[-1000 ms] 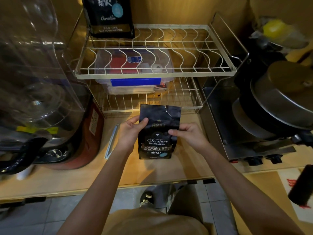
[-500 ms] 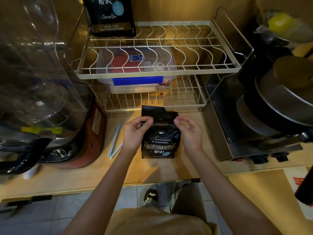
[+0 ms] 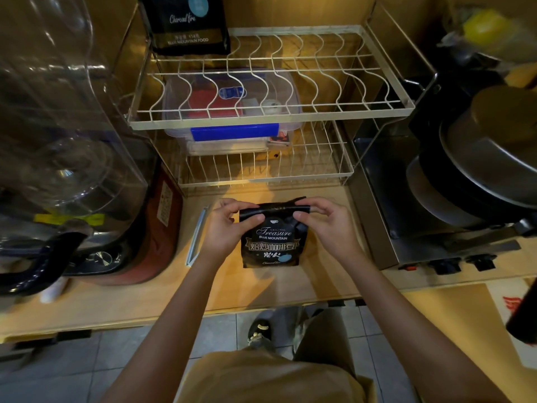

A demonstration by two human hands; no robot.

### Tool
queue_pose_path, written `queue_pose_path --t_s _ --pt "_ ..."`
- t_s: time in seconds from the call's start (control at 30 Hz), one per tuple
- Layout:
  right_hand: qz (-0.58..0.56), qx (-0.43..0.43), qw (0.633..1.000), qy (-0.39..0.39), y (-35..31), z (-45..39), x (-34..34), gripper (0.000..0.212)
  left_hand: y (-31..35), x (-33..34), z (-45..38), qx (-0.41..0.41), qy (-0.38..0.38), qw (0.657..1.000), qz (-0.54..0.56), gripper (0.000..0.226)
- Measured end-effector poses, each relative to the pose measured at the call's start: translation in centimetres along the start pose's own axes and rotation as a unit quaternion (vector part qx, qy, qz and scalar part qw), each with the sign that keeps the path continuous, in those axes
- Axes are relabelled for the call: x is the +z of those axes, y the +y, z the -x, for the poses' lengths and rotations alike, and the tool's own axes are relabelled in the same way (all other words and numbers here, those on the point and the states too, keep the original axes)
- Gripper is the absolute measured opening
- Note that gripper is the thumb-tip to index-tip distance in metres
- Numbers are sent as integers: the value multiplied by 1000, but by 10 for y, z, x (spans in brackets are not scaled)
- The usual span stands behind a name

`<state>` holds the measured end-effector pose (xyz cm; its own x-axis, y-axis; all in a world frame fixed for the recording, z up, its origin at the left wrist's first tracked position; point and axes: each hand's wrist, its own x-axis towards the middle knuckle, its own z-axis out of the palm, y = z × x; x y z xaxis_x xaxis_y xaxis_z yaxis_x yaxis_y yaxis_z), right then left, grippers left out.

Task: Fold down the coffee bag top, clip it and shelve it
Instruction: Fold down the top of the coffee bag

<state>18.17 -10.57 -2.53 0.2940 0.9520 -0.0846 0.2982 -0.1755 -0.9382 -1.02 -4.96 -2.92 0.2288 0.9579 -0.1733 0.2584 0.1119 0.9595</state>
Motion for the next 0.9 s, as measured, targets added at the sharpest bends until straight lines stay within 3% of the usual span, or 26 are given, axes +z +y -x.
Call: queue_pose_path --t_s 0.17,0.3,0.5,0.63,0.9 --pt "52 -19 998 -8 0 0 -1 21 -2 -6 4 -18 -64 996 55 18" --pt "73 -38 997 -6 1 -2 0 14 0 -6 5 -12 -34 996 80 17" --pt "-44 -1 998 -54 -2 -7 0 9 4 -6 3 4 -9 998 56 14" --pt "-46 -1 998 -44 -5 -13 3 19 3 -13 -7 25 -7 999 32 14" --pt "-53 13 996 -68 -3 -15 9 19 -9 -23 -3 -11 -36 995 93 20"
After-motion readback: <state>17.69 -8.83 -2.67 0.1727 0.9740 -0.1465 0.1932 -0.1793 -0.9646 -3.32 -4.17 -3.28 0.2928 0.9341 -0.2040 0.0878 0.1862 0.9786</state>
